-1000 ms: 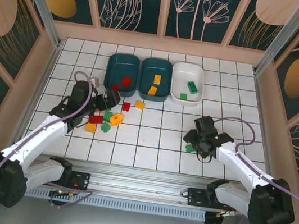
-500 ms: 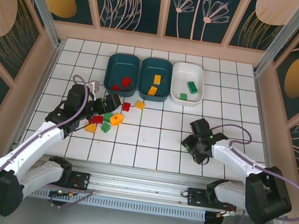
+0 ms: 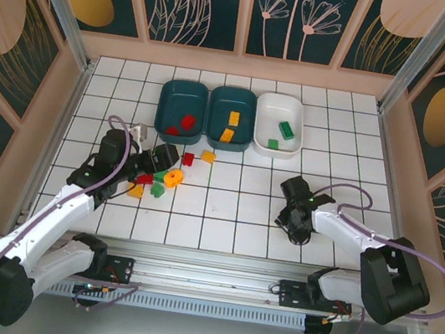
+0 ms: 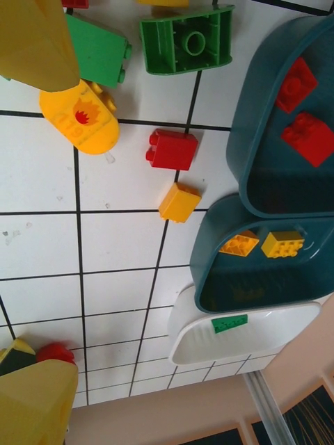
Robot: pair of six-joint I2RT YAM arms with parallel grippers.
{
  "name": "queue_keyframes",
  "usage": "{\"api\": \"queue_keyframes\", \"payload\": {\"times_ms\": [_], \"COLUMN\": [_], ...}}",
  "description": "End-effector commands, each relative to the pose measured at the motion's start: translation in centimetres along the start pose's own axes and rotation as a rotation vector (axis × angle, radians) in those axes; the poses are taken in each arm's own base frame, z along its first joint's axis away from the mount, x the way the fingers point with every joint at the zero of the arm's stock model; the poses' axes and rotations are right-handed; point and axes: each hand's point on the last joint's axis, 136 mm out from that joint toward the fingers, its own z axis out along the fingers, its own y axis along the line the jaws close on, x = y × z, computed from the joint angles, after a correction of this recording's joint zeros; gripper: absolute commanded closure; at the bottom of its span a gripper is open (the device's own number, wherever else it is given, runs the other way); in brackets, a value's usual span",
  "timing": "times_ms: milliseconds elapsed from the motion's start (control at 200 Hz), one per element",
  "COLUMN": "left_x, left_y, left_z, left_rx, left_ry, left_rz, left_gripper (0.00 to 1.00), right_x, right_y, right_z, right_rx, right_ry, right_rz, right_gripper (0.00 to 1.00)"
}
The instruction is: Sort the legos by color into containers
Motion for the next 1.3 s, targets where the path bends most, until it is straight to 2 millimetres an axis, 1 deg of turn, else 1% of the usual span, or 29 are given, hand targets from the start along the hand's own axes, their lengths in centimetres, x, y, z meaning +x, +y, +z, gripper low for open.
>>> {"api": "queue_keyframes", "payload": {"times_ms": [0,200,320,420,556,766,1011,1086,1121,1211,1246,1251,1256,1296], "left_x": [0.1,-0.2,-0.4,-0.7,-1.0,-1.3,-1.2,-1.2,-1.2,-1.2,-1.2,-1.2,-1.2,-1.2], "left_y": [-0.1,-0.3,-0.5,-0.4,-0.6,-0.7,-0.7,-0.7,-0.7,-0.7,-0.8,-0.8,-0.8,-0.9], "left_z": [0.4,0.8,1.0,1.2,1.3,1.0,1.0,1.0,1.0,1.0,1.0,1.0,1.0,1.0], "left_rx": [0.008,0.005,0.005,-0.005,-0.005,-0.003,-0.007,-0.006,-0.007,-0.005,-0.002,0.000,0.000,0.006], "left_ry": [0.012,0.020,0.023,0.021,0.014,-0.003,0.005,0.002,0.000,-0.001,0.002,0.003,0.003,0.006], "left_rz": [0.007,0.005,0.005,0.006,0.005,-0.003,-0.010,-0.015,-0.018,-0.021,-0.022,-0.022,-0.022,-0.024], "left_gripper": [0.01,0.01,0.02,0.02,0.02,0.01,0.02,0.01,0.01,0.02,0.01,0.01,0.01,0.01], "right_x": [-0.3,-0.1,0.8,1.1,1.5,1.3,0.8,0.7,0.6,-0.4,-0.7,-0.8,-0.8,-1.2], "right_y": [3.5,5.3,7.4,9.3,11.3,12.7,13.7,14.1,14.3,14.6,14.3,14.1,14.1,13.1], "right_z": [1.3,1.5,1.4,1.4,1.2,0.8,-0.2,-0.9,-1.2,-2.4,-2.9,-3.0,-3.0,-3.4], "right_rx": [-0.135,-0.169,-0.188,-0.197,-0.203,-0.218,-0.242,-0.257,-0.264,-0.248,-0.225,-0.216,-0.216,-0.182], "right_ry": [-0.007,0.000,0.007,0.010,0.000,-0.025,-0.053,-0.061,-0.065,-0.111,-0.124,-0.127,-0.127,-0.143], "right_rz": [-0.032,-0.071,-0.141,-0.191,-0.258,-0.304,-0.332,-0.343,-0.349,-0.373,-0.378,-0.377,-0.377,-0.372], "right_gripper": [0.63,0.71,0.74,0.78,0.80,0.84,0.86,0.86,0.86,0.85,0.80,0.77,0.77,0.67]}}
